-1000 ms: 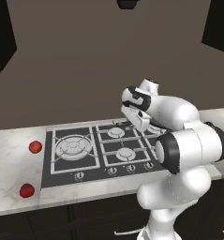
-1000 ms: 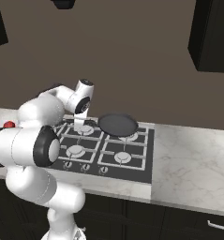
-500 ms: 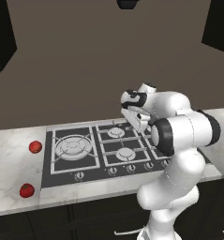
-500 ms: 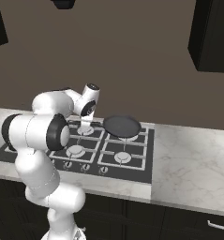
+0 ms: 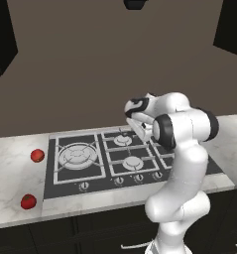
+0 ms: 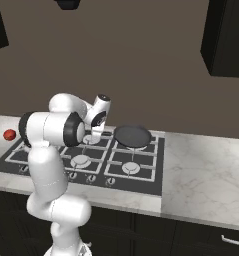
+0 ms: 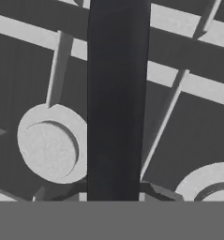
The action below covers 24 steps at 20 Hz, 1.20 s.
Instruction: Place the pan on the rear right burner on the stove. Then place the tomato and the onion in the pan and turn on the rear right burner.
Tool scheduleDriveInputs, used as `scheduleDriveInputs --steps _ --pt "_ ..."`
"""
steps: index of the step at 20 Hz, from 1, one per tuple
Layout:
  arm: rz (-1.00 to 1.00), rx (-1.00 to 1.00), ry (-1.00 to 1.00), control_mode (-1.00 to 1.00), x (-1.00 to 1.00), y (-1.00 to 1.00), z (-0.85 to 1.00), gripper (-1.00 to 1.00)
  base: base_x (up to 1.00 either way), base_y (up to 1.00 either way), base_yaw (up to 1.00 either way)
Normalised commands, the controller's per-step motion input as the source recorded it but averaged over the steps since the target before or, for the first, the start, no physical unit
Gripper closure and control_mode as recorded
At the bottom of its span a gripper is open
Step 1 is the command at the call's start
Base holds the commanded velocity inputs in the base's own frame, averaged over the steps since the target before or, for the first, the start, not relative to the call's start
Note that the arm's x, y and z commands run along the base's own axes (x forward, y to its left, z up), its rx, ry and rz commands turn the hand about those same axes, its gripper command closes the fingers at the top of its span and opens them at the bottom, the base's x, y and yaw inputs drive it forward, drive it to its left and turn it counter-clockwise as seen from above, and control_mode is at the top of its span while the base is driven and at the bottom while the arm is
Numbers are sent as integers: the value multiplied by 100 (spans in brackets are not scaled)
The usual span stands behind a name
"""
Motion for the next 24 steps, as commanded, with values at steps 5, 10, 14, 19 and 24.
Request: scheduleDriveInputs --steps 5,10,14,19,24 --pt "0 0 0 -100 50 -9 -31 100 0 0 0" --pt "0 0 0 -100 50 -10 -23 100 0 0 0" --pt "0 0 0 -100 38 -14 -31 100 0 0 0" --pt "0 -2 0 -100 0 -27 -25 -100 0 0 0" --pt "0 0 0 -100 -4 -30 -2 -100 0 0 0"
